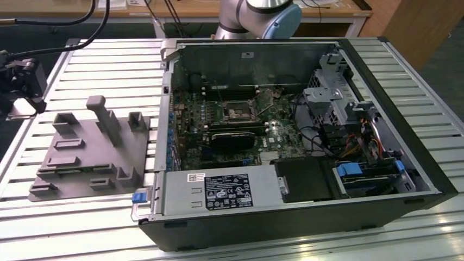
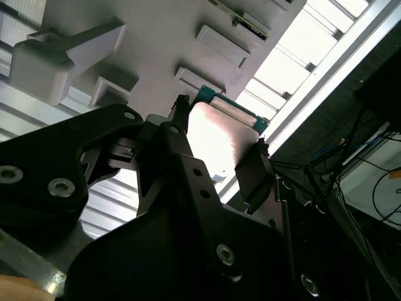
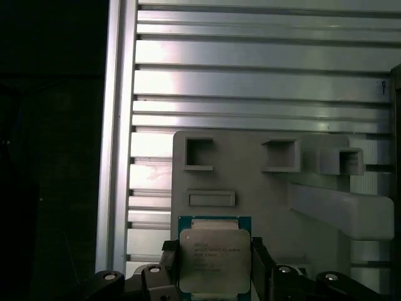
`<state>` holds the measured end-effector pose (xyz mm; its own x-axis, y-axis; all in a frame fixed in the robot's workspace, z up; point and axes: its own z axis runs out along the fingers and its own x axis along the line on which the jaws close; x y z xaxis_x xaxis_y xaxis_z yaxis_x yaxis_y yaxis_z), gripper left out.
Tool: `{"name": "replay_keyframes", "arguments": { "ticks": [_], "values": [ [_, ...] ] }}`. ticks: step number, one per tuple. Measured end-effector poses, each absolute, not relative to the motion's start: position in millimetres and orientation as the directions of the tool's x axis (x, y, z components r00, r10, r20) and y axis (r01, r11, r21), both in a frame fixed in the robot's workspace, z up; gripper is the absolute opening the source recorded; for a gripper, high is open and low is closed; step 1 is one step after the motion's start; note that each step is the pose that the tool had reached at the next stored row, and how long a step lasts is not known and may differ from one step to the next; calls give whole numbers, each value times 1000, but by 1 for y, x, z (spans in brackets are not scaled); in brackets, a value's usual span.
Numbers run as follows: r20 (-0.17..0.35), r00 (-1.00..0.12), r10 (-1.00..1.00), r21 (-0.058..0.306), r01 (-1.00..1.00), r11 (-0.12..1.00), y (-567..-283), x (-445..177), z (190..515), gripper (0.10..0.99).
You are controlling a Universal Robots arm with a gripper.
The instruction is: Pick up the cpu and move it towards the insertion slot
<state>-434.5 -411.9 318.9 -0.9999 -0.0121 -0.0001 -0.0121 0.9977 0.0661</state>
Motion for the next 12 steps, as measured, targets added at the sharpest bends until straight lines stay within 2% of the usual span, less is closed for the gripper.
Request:
{"name": "replay_keyframes", "arguments": {
  "ticks": [12],
  "values": [
    [0, -1000, -12, 66, -12, 998, -412, -435, 330, 545]
  ]
}}
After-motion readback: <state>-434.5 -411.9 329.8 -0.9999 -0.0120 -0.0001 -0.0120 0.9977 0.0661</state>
